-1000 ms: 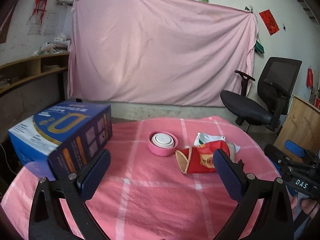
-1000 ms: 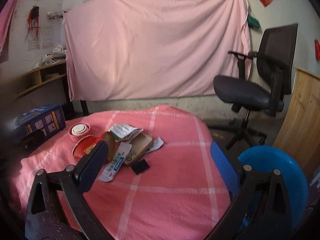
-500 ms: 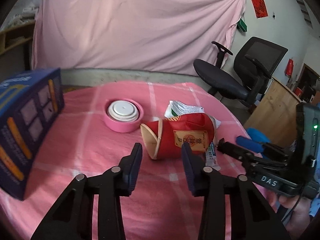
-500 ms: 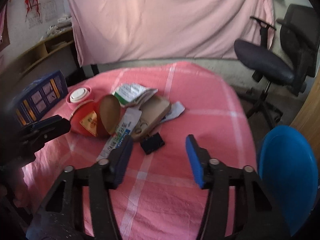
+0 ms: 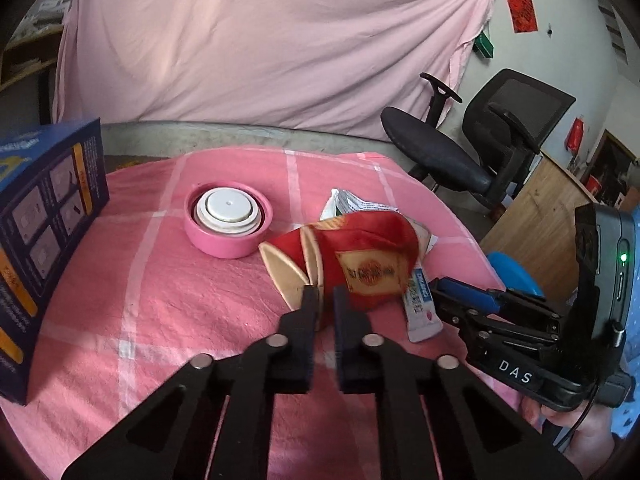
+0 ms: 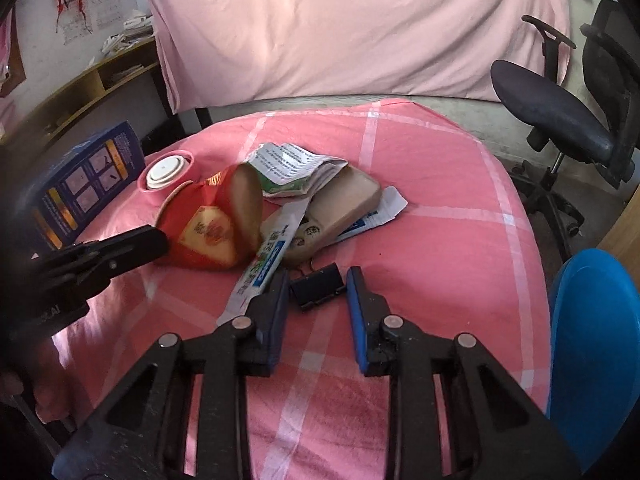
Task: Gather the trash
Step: 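Grasp the black binder clip with the right tool, then carry the red cups and binder clip in both tools over the basin, then open both tools to drop the cups and clip into the basin, then move both open tools back over the bed toward the remaining trash, then grasp the white toothpaste tube with the right tool while the left tool grasps the orange battery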
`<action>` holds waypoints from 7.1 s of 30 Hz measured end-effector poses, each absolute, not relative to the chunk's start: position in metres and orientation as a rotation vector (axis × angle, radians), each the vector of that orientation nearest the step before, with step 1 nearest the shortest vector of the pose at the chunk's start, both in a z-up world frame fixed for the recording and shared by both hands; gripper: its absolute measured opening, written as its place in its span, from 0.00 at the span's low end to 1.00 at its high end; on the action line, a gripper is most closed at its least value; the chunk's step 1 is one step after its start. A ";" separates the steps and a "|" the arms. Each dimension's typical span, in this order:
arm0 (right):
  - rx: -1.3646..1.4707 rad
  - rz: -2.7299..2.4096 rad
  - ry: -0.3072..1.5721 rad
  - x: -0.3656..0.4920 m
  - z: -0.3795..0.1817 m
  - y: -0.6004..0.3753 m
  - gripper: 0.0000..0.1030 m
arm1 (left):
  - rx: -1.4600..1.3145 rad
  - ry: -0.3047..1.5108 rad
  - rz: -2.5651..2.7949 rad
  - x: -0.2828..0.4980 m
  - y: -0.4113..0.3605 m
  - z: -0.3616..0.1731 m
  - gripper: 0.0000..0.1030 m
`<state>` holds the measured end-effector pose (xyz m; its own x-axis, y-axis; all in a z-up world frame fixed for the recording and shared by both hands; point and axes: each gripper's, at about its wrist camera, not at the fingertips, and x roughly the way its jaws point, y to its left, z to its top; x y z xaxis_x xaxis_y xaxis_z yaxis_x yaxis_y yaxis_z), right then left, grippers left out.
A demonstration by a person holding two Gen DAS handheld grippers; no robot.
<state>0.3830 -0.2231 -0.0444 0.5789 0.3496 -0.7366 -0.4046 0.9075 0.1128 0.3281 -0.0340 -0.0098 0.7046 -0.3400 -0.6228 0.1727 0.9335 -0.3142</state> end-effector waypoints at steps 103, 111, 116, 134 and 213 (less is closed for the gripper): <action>0.429 -0.137 0.448 0.278 -0.005 -0.503 0.60 | 0.023 0.626 -0.538 0.330 -0.322 0.019 0.02; 0.387 -0.111 0.370 0.276 0.008 -0.486 0.76 | -0.018 0.565 -0.465 0.326 -0.283 0.038 0.19; 0.359 -0.083 0.317 0.272 0.019 -0.471 0.93 | -0.082 0.483 -0.421 0.316 -0.249 0.052 0.44; 0.216 0.097 0.103 0.264 0.058 -0.382 1.00 | -0.170 0.309 -0.101 0.275 -0.123 0.064 0.98; 0.053 0.441 0.830 0.370 -0.039 -0.259 0.33 | -0.169 0.844 -0.121 0.400 -0.067 -0.024 0.19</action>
<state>0.3699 -0.2587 -0.0388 0.5900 0.3992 -0.7018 -0.3581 0.9084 0.2157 0.4001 -0.0672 -0.0245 0.6592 -0.1734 -0.7317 0.0392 0.9796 -0.1969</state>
